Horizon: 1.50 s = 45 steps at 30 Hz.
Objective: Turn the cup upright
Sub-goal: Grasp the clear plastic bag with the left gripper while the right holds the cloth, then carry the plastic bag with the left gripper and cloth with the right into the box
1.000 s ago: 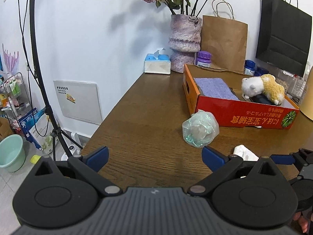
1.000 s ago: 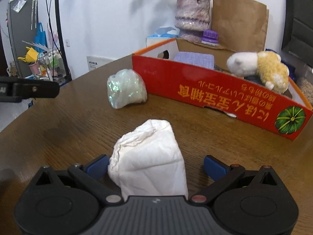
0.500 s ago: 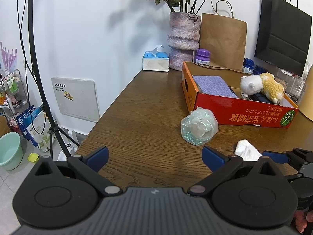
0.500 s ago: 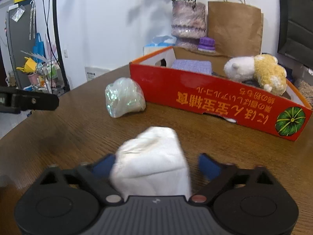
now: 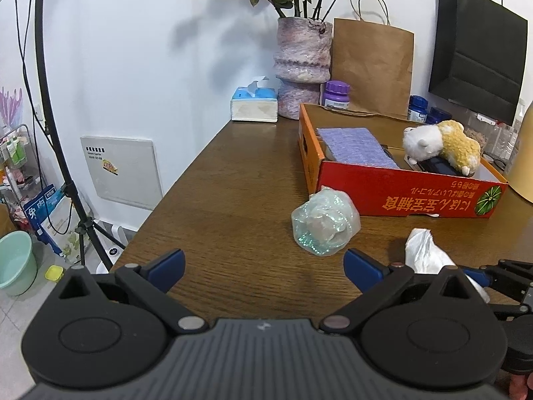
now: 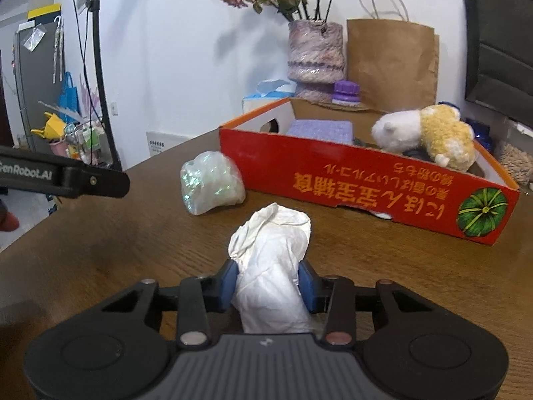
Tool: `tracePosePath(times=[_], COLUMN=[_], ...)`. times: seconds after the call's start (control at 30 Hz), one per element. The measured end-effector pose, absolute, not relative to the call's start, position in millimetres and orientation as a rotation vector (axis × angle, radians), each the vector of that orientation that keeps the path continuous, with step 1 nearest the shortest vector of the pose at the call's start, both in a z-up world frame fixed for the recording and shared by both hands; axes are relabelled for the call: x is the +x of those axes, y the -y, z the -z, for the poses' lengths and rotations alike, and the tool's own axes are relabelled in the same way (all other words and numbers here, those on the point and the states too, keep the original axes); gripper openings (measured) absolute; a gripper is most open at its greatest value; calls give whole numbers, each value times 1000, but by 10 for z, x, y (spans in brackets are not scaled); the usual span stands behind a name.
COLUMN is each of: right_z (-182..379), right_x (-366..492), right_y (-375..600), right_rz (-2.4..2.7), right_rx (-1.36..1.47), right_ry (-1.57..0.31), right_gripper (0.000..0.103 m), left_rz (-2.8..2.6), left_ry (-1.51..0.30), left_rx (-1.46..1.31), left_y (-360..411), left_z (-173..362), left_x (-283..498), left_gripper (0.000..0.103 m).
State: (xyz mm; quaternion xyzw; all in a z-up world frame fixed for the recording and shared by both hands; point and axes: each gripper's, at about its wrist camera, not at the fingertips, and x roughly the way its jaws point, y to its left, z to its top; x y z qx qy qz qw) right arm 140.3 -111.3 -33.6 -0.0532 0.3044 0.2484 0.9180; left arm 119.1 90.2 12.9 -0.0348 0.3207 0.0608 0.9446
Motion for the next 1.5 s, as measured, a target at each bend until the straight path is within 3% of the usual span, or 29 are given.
tracePosePath(times=[1.0, 1.1, 1.17, 1.2, 1.3, 1.5], right_z=[236, 241, 244, 246, 252, 247], right_x=[1607, 1604, 1603, 1602, 1599, 1581], right_y=[1898, 1891, 1887, 1883, 1871, 1866], right_rz=[-313, -311, -310, -311, -310, -308], right_rx=[-10, -14, -17, -19, -26, -32], right_ry=[-530, -532, -532, -533, -533, -523], right_gripper=[39, 39, 39, 39, 39, 39], left_rz=[-108, -102, -95, -85, -71, -75], left_ry=[-663, -679, -686, -694, -686, -649], left_rx=[-22, -54, -76, -85, -83, -81], left_y=[-452, -498, -522, -532, -512, -500], left_z=[300, 340, 350, 357, 350, 307], left_x=[2113, 2161, 2193, 2206, 2190, 2099], left_gripper=[102, 92, 77, 64, 51, 46])
